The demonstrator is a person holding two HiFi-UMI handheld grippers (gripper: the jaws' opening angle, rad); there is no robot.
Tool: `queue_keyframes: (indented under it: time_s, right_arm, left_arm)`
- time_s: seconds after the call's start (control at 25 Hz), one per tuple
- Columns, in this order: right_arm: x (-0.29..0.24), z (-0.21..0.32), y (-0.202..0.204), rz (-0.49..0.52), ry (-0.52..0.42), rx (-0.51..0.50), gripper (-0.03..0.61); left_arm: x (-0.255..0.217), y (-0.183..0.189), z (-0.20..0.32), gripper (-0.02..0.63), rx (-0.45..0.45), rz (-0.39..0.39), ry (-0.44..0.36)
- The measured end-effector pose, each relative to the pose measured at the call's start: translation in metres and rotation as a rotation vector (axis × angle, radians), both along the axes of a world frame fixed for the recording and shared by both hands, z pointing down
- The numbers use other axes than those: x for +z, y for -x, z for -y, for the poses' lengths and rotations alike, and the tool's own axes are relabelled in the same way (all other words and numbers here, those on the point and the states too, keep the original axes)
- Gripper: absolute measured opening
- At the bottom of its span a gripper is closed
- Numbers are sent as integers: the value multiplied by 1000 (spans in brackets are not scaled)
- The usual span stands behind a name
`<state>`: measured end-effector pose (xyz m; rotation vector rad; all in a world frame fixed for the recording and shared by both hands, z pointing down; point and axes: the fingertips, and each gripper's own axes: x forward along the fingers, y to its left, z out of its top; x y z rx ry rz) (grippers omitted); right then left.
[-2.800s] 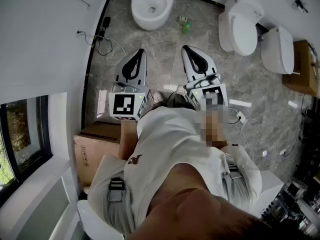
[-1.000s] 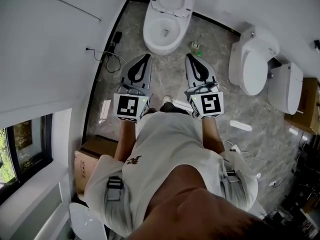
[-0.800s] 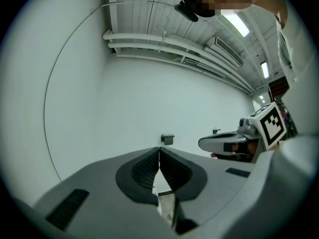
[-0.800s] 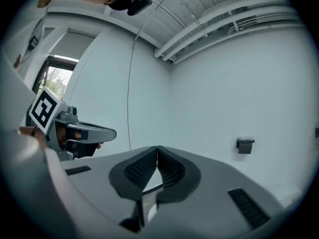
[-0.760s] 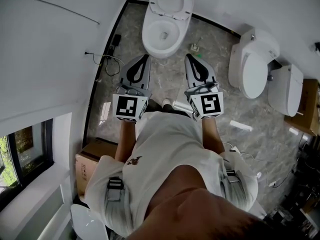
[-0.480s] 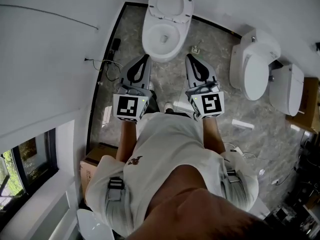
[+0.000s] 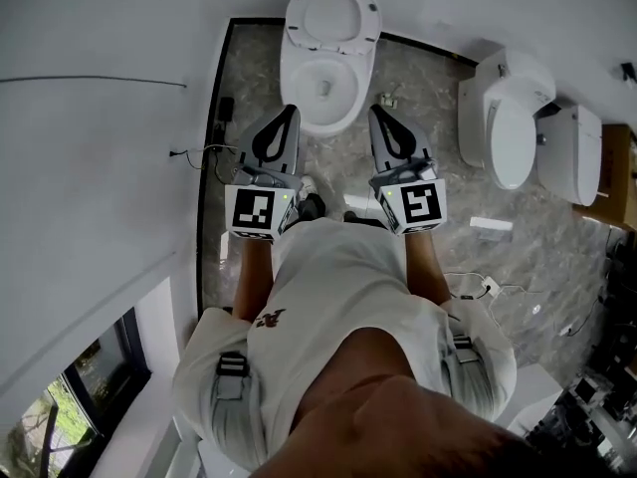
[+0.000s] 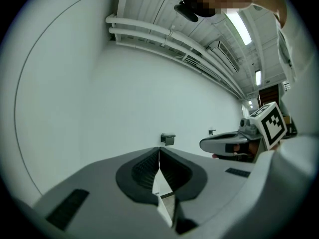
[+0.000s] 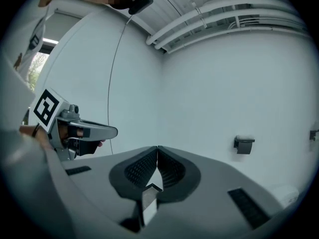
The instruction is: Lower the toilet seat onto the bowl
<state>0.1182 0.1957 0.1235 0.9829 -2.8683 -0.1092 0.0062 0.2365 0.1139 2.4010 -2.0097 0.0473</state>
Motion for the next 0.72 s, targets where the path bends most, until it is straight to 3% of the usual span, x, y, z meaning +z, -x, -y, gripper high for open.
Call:
queue_keyframes:
  time_s: [0.36, 0.72]
  right_arm:
    - [5, 46, 48, -32, -5, 95, 17]
    - [17, 97, 66, -45, 14, 143, 18]
  left_arm:
    - [11, 49, 56, 21, 100, -5, 10]
    - [23, 75, 113, 21, 138, 1, 33]
